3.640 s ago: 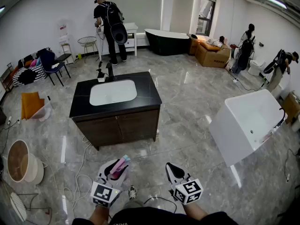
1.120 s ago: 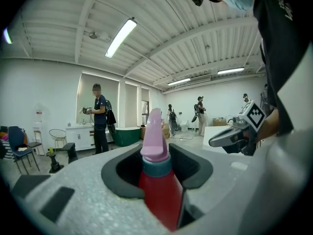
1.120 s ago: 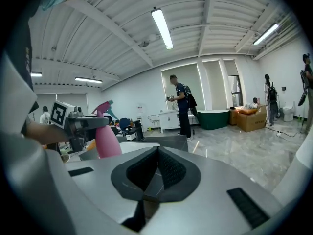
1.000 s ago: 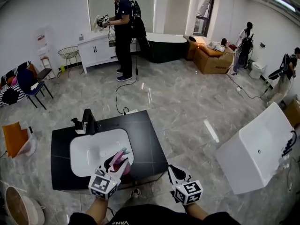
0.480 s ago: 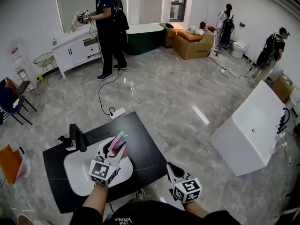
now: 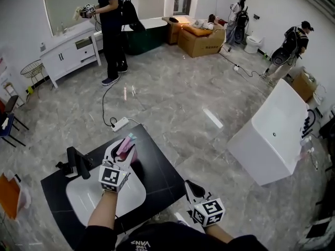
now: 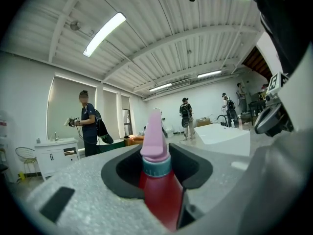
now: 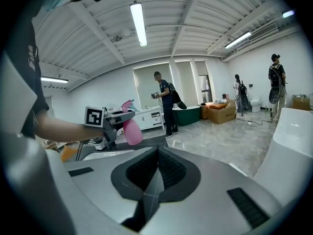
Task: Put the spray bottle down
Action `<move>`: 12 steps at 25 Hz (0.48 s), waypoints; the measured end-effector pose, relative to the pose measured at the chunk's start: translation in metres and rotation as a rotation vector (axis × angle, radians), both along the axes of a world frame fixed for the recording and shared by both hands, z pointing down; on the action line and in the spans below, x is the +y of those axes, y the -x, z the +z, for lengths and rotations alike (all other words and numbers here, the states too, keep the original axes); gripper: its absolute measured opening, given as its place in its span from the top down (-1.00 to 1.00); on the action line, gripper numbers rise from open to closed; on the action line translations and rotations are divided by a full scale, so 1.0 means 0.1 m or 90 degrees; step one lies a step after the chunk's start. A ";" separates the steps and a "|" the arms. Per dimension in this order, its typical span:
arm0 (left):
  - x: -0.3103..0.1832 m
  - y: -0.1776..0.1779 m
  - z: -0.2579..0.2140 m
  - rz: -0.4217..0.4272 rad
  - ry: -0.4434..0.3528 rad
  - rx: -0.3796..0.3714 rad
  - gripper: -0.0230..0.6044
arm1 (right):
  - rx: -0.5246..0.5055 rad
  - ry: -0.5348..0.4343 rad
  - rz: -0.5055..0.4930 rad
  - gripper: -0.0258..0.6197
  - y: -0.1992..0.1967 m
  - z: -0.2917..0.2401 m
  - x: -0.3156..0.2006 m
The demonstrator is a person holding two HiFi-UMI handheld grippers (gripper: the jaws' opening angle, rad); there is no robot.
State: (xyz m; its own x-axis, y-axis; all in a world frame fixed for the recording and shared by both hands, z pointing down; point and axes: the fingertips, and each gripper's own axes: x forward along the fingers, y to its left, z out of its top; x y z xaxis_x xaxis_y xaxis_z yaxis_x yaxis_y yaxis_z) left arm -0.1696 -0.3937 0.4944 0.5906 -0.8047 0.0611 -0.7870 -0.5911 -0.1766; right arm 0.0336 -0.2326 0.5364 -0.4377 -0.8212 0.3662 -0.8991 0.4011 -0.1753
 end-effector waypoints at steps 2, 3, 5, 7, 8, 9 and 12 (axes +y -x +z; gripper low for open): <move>-0.15 -0.01 0.07 -0.001 0.010 0.000 0.41 | 0.004 0.005 0.006 0.92 -0.01 0.01 -0.01; -0.23 0.00 0.12 -0.001 0.013 0.003 0.40 | 0.006 0.008 0.009 0.92 -0.01 0.03 -0.02; -0.38 0.04 0.21 -0.006 0.024 0.015 0.41 | 0.009 0.013 0.016 0.92 0.01 0.07 -0.02; -0.52 0.07 0.32 -0.013 0.038 0.026 0.41 | 0.012 0.017 0.023 0.92 0.02 0.10 -0.03; -0.58 0.08 0.38 -0.017 0.044 0.028 0.41 | 0.013 0.020 0.027 0.92 0.01 0.11 -0.03; -0.64 0.08 0.45 -0.020 0.049 0.027 0.41 | 0.015 0.022 0.031 0.92 -0.01 0.11 -0.03; -0.80 0.09 0.61 -0.025 0.052 0.010 0.41 | 0.019 0.029 0.042 0.92 -0.05 0.13 -0.04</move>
